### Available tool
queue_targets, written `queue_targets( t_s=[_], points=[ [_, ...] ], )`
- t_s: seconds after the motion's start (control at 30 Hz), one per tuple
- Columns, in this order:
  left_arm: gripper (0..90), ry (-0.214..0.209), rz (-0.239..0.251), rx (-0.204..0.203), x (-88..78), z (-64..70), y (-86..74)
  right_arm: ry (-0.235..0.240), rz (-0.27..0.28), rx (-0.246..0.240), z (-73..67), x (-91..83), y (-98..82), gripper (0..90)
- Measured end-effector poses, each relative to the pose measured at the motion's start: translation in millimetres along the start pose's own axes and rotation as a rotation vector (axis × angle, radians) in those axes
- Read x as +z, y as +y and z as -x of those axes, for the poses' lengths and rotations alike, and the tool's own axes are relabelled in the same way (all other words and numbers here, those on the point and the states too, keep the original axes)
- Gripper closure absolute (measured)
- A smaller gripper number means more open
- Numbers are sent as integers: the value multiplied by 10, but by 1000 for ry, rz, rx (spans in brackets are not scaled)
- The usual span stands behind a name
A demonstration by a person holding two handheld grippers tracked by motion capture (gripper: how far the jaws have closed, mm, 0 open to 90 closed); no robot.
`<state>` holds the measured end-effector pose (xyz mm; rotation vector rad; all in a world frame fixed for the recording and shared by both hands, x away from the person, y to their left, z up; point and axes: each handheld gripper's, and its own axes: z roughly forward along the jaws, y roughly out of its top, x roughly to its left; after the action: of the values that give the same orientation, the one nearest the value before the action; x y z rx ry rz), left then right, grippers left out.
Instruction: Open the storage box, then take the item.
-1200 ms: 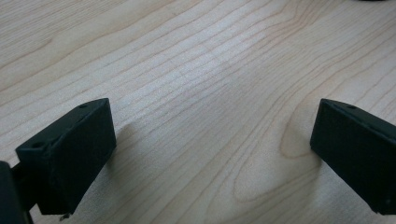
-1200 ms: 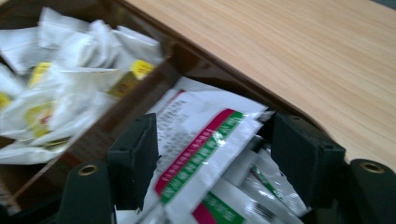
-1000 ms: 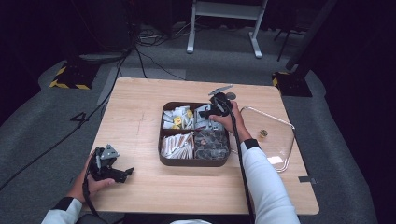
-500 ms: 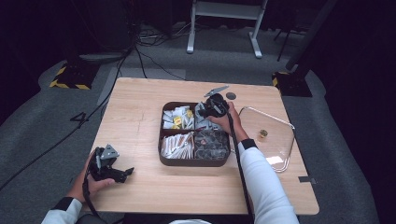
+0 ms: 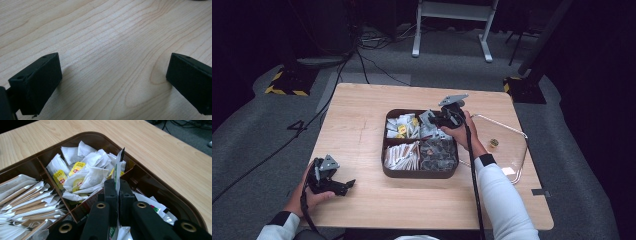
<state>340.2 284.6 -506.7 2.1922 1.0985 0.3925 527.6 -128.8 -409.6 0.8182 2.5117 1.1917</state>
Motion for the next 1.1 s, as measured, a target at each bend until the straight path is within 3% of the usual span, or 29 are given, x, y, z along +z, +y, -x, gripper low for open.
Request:
queue_targets(
  t_s=[0.43, 0.77, 1.1],
  points=[
    [4, -2, 0, 2, 0, -2, 0, 34, 77, -24, -82, -393, -31, 885],
    [4, 2, -2, 1, -6, -2, -5, 62, 103, -42, -135, -682, -185, 885],
    [4, 0, -2, 0, -6, -3, -5, 86, 135, -41, -209, -861, -336, 885]
  ],
)
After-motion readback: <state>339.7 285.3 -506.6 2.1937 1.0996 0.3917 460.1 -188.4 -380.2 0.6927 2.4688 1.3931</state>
